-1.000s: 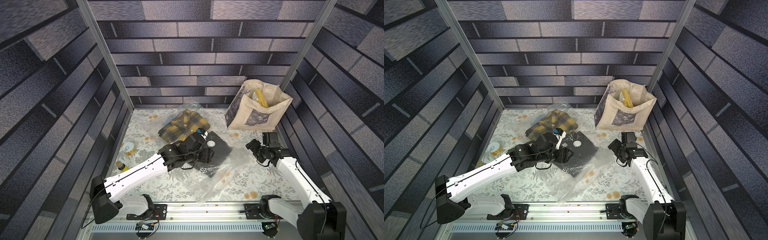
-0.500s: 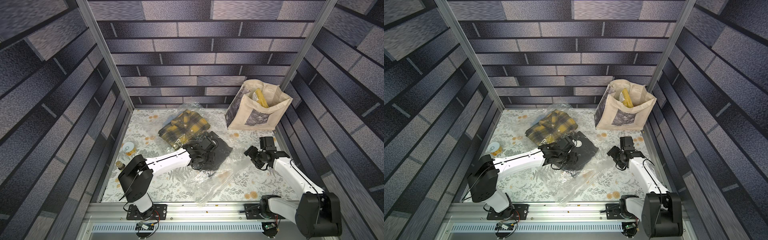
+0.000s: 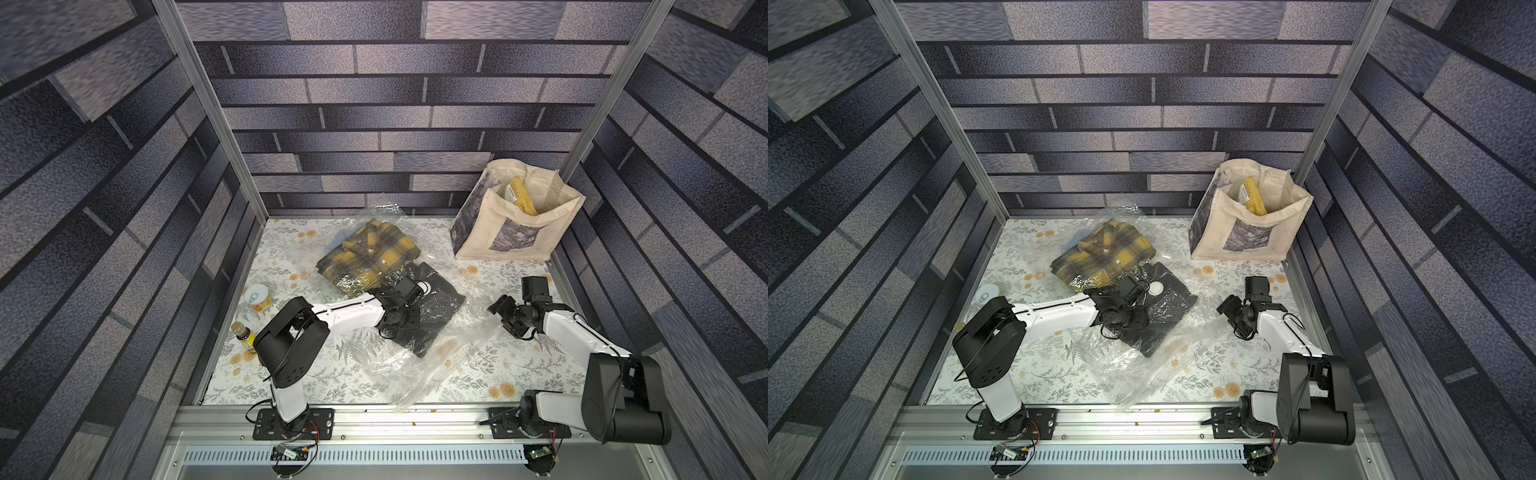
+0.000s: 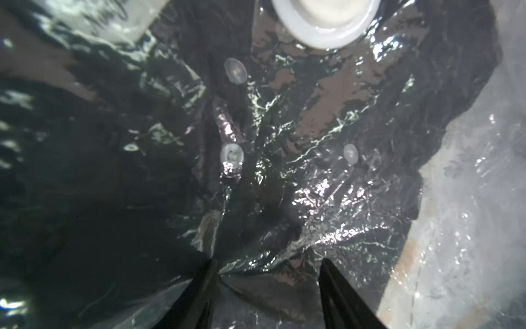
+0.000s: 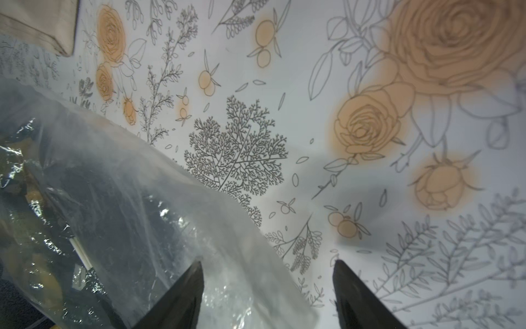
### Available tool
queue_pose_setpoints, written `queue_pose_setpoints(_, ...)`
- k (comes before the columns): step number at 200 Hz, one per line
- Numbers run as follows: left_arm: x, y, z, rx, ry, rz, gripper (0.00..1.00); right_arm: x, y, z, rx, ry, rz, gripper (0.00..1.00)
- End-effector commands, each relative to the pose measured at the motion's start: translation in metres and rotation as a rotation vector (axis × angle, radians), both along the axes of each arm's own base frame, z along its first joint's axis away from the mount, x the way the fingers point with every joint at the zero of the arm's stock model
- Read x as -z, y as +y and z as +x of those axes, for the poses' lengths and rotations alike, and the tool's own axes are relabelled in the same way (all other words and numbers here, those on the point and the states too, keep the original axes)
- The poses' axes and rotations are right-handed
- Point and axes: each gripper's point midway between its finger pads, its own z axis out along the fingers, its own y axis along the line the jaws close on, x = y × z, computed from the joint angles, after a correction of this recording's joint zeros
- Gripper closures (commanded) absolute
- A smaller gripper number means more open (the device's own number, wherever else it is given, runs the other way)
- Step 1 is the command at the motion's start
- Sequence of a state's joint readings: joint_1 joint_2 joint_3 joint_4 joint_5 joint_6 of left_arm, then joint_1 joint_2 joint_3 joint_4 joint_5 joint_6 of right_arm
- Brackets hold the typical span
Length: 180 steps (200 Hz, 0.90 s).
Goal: Place the folded shirt into the vacuum bag
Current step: Adjust the vacuum bag at the center of the board.
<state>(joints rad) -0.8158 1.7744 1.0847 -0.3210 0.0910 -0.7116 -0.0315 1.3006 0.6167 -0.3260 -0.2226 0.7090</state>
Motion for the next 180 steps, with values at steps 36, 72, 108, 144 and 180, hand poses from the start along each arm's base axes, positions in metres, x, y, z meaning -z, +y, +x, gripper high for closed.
queue_pose_setpoints(36,-0.038,0.014,-0.022,0.112,-0.046,0.078,0.34,-0.010,0.023,0.022,-0.050,-0.123,0.144,0.59)
queue_pose_setpoints(72,-0.081,0.006,-0.069,0.355,-0.124,0.210,0.23,-0.018,0.023,0.026,-0.013,-0.123,0.168,0.78)
queue_pose_setpoints(108,-0.085,0.007,-0.128,0.551,-0.094,0.396,0.13,-0.017,0.017,0.032,0.010,-0.095,0.139,0.85)
queue_pose_setpoints(144,-0.073,0.002,-0.159,0.701,-0.128,0.609,0.11,-0.019,0.018,0.044,0.036,-0.088,0.162,0.87)
queue_pose_setpoints(180,-0.053,0.006,-0.178,0.819,-0.125,0.750,0.11,-0.028,0.018,0.055,0.032,-0.096,0.164,0.88)
